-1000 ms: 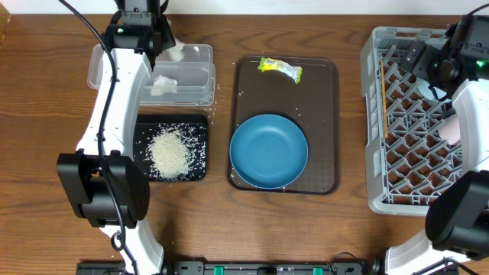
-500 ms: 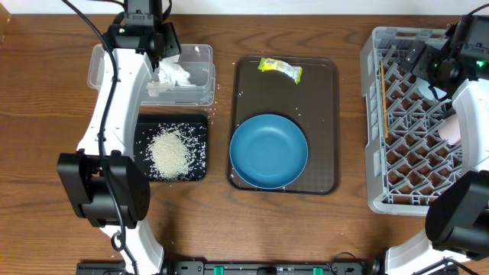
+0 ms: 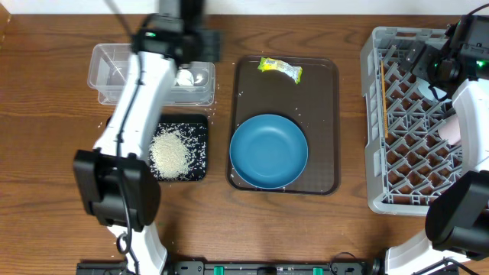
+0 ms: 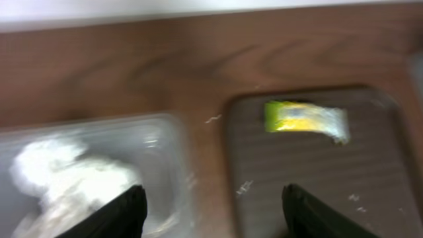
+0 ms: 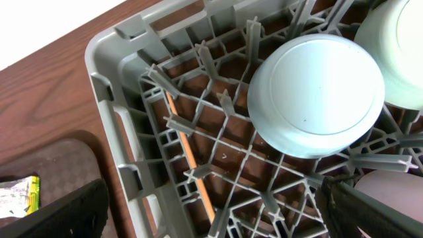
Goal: Sort waste into correct bins and load items into the dishwasher rack
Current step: 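Move the left gripper right toward the yellow wrapper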
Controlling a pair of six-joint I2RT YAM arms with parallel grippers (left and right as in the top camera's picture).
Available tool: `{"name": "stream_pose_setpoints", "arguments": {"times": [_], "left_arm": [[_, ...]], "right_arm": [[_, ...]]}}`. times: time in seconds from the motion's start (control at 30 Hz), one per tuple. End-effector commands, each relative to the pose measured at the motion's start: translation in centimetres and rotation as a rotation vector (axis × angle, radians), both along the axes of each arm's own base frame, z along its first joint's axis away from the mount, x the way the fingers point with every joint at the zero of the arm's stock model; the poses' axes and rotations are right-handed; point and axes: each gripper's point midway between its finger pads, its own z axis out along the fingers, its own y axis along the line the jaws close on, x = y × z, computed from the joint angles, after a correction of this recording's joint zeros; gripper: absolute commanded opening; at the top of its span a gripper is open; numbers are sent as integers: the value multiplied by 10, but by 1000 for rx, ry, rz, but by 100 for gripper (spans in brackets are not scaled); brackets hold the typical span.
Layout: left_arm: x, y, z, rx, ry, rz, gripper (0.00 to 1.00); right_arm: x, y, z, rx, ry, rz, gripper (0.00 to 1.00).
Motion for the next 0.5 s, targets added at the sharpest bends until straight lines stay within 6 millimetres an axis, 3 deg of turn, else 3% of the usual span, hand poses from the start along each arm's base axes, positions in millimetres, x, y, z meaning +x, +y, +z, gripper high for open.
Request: {"name": "stream_pose_setpoints", "arguments": {"times": [0.0, 0.2, 0.27, 0.47], "left_arm": [[-1, -42, 4, 37, -70, -104, 68], [13, -86, -16, -149, -27, 121, 69], [18, -98, -32, -233, 16, 203, 75], [22, -127, -88, -376, 151, 364, 76]], "right_arm": [[-2, -4, 8, -6, -16, -15, 99], [-2, -4, 8, -5, -16, -14, 99], [-2, -4, 8, -6, -16, -15, 99], [-2, -4, 8, -5, -16, -14, 99]]}}
